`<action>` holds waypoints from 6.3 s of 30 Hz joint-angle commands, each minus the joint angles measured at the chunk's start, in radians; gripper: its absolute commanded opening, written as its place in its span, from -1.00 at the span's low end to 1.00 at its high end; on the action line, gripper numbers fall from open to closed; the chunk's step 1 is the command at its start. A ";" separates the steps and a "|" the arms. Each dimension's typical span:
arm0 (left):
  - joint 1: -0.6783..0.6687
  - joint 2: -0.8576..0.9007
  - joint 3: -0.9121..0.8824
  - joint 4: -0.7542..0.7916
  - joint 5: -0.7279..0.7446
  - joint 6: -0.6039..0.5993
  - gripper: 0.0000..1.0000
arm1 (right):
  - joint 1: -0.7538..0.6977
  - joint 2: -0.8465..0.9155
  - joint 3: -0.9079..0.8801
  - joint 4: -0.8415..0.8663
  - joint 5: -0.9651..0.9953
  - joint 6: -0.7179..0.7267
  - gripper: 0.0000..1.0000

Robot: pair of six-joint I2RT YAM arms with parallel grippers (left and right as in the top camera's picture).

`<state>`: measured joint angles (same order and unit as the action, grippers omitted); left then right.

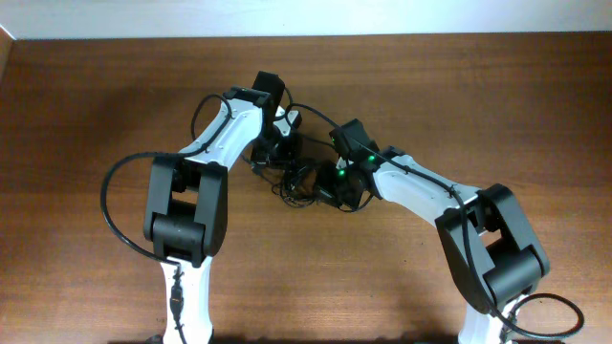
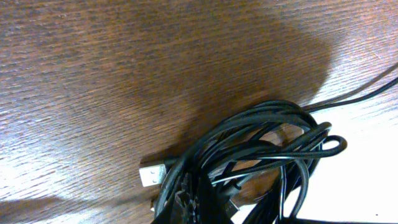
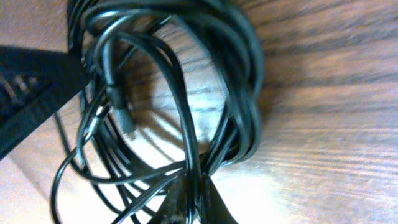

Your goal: Untangle cables

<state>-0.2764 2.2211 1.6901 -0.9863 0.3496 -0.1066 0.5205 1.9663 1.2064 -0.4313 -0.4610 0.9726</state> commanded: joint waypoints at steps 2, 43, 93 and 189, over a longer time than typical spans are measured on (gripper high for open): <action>-0.002 -0.037 -0.008 0.003 -0.006 -0.013 -1.00 | 0.015 -0.076 0.023 0.000 -0.059 -0.001 -0.89; 0.000 -0.037 -0.007 -0.008 0.031 -0.012 -1.00 | 0.138 -0.022 -0.027 -0.018 0.365 0.000 -0.07; 0.029 -0.037 -0.008 -0.008 0.001 -0.061 -1.00 | 0.018 0.163 0.011 0.412 0.149 0.303 -0.56; 0.028 -0.037 -0.008 -0.010 0.002 -0.061 -1.00 | -0.129 -0.027 0.002 0.140 0.277 -0.061 -0.56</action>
<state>-0.2520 2.2154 1.6890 -0.9878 0.3542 -0.1585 0.3527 1.9450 1.2095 -0.2508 -0.1856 0.9520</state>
